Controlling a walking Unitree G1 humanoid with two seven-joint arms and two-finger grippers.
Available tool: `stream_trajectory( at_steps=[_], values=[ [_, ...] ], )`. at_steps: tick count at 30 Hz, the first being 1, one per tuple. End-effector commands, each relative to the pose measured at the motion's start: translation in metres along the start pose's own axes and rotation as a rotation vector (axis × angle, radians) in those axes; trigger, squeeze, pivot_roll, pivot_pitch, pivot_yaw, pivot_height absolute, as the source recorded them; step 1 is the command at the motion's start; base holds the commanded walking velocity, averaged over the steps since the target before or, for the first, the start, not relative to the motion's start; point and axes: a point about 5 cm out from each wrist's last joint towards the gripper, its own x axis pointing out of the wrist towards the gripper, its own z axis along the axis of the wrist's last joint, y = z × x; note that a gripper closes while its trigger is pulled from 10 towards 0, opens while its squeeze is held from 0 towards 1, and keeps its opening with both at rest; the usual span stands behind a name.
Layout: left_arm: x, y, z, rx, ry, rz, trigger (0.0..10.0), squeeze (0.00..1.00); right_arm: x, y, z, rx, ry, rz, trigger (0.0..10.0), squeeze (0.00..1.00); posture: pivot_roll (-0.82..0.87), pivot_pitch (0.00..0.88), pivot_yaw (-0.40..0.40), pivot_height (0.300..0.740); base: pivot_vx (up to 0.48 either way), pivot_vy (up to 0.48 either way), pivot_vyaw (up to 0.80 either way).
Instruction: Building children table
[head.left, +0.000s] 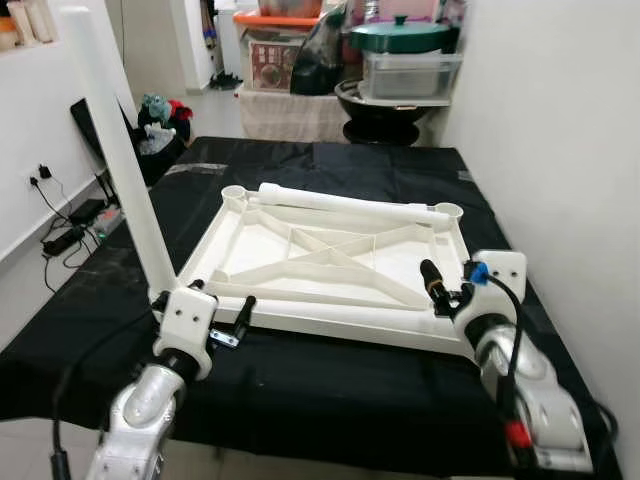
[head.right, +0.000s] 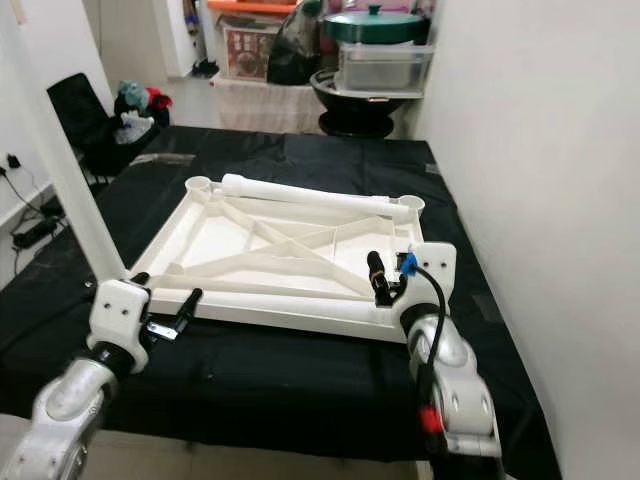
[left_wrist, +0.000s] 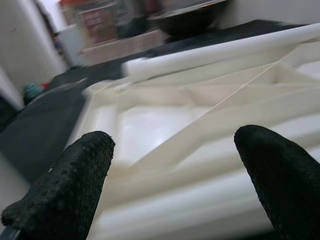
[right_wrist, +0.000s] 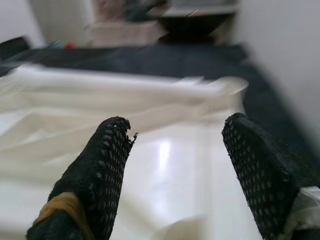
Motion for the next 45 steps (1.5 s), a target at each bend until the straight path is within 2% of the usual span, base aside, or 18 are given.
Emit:
stream_trajectory(
  at_steps=[1, 8, 12, 13, 15, 16, 17, 18, 19, 21, 22, 26, 30, 34, 35, 37, 39, 45],
  values=[
    [0.002, -0.008, 0.002, 0.0, -0.017, -0.034, 10.0, 0.0, -0.001, -0.019, -0.003, 0.009, 0.034, -0.072, 10.0, 0.0, 0.08, 0.0, -0.063, 0.74, 0.0, 0.0, 0.0],
    [0.0, -0.01, 0.001, -0.002, -0.02, -0.05, 10.0, 0.0, -0.001, -0.021, -0.004, 0.021, 0.044, -0.08, 10.0, 0.0, 0.09, 0.0, -0.069, 0.74, 0.0, 0.0, 0.0],
    [-0.001, -0.015, 0.002, -0.013, -0.026, -0.087, 10.0, 0.0, -0.008, -0.025, -0.008, 0.1, 0.111, 0.003, 10.0, 0.0, 0.08, 0.0, -0.062, 0.74, 0.0, 0.0, 0.0],
    [-0.002, -0.02, 0.002, -0.035, -0.032, -0.121, 10.0, 0.0, -0.014, -0.027, -0.012, 0.138, 0.157, 0.07, 10.0, 0.0, 0.08, 0.0, -0.062, 0.74, 0.0, 0.0, 0.0],
    [-0.012, -0.044, -0.004, -0.12, 0.027, -0.344, 10.0, 0.0, -0.025, -0.04, -0.016, 0.163, 0.226, 0.156, 10.0, 0.0, 0.08, 0.0, -0.067, 0.74, 0.0, 0.0, 0.0],
    [-0.017, -0.054, -0.006, -0.14, 0.046, -0.432, 10.0, 0.0, -0.028, -0.046, -0.016, 0.166, 0.243, 0.171, 10.0, 0.0, 0.08, 0.0, -0.067, 0.74, 0.0, 0.0, 0.0],
    [-0.017, -0.054, -0.006, -0.14, 0.046, -0.432, 10.0, 0.0, -0.028, -0.046, -0.016, 0.166, 0.243, 0.171, 10.0, 0.0, 0.08, 0.0, -0.067, 0.74, 0.0, 0.0, 0.0],
    [-0.027, -0.067, -0.01, -0.187, 0.088, -0.56, 10.0, 0.0, -0.03, -0.057, -0.015, 0.16, 0.263, 0.164, 10.0, 0.0, 0.07, 0.0, -0.062, 0.74, 0.0, 0.0, 0.0],
    [-0.028, -0.069, -0.009, -0.225, 0.092, -0.572, 10.0, 0.0, -0.029, -0.061, -0.014, 0.166, 0.266, 0.156, 10.0, 0.0, 0.07, 0.0, -0.062, 0.74, 0.0, 0.0, 0.0],
    [-0.028, -0.068, -0.008, -0.232, 0.087, -0.565, 10.0, 0.0, -0.029, -0.064, -0.013, 0.183, 0.268, 0.153, 10.0, 0.0, 0.07, 0.0, -0.063, 0.74, 0.0, 0.0, 0.0],
    [-0.026, -0.063, -0.006, -0.224, 0.071, -0.553, 10.0, 0.0, -0.029, -0.062, -0.012, 0.23, 0.281, 0.202, 10.0, 0.0, 0.08, 0.0, -0.066, 0.74, 0.0, 0.0, 0.0],
    [-0.025, -0.061, -0.006, -0.212, 0.068, -0.553, 10.0, 0.0, -0.028, -0.058, -0.014, 0.286, 0.292, 0.231, 10.0, 0.0, 0.08, 0.0, -0.068, 0.74, 0.0, 0.0, 0.0],
    [-0.024, -0.061, -0.005, -0.2, 0.068, -0.566, 10.0, 0.0, -0.023, -0.044, -0.031, 0.387, 0.38, 0.279, 10.0, 0.0, 0.09, 0.0, -0.065, 0.74, 0.0, 0.0, 0.0],
    [-0.024, -0.061, -0.004, -0.204, 0.07, -0.583, 10.0, 0.0, -0.017, -0.035, -0.041, 0.427, 0.435, 0.296, 10.0, 0.0, 0.08, 0.0, -0.062, 0.74, 0.0, 0.0, 0.0],
    [-0.024, -0.061, -0.004, -0.204, 0.07, -0.583, 10.0, 0.0, -0.017, -0.035, -0.041, 0.427, 0.435, 0.296, 10.0, 0.0, 0.08, 0.0, -0.062, 0.74, 0.0, 0.0, 0.0],
    [-0.025, -0.063, -0.004, -0.216, 0.08, -0.607, 10.0, 0.0, -0.009, -0.018, -0.055, 0.437, 0.505, 0.316, 10.0, 0.0, 0.1, 0.0, -0.067, 0.74, 0.0, 0.0, 0.0],
    [-0.026, -0.063, -0.004, -0.22, 0.083, -0.614, 10.0, 0.0, -0.007, -0.013, -0.058, 0.439, 0.524, 0.323, 10.0, 0.0, 0.1, 0.0, -0.067, 0.74, 0.0, 0.0, 0.0],
    [-0.027, -0.062, -0.004, -0.221, 0.091, -0.621, 10.0, 0.0, -0.004, -0.014, -0.059, 0.388, 0.542, 0.309, 10.0, 0.0, 0.1, 0.0, -0.07, 0.74, 0.0, 0.0, 0.0]
  ],
)
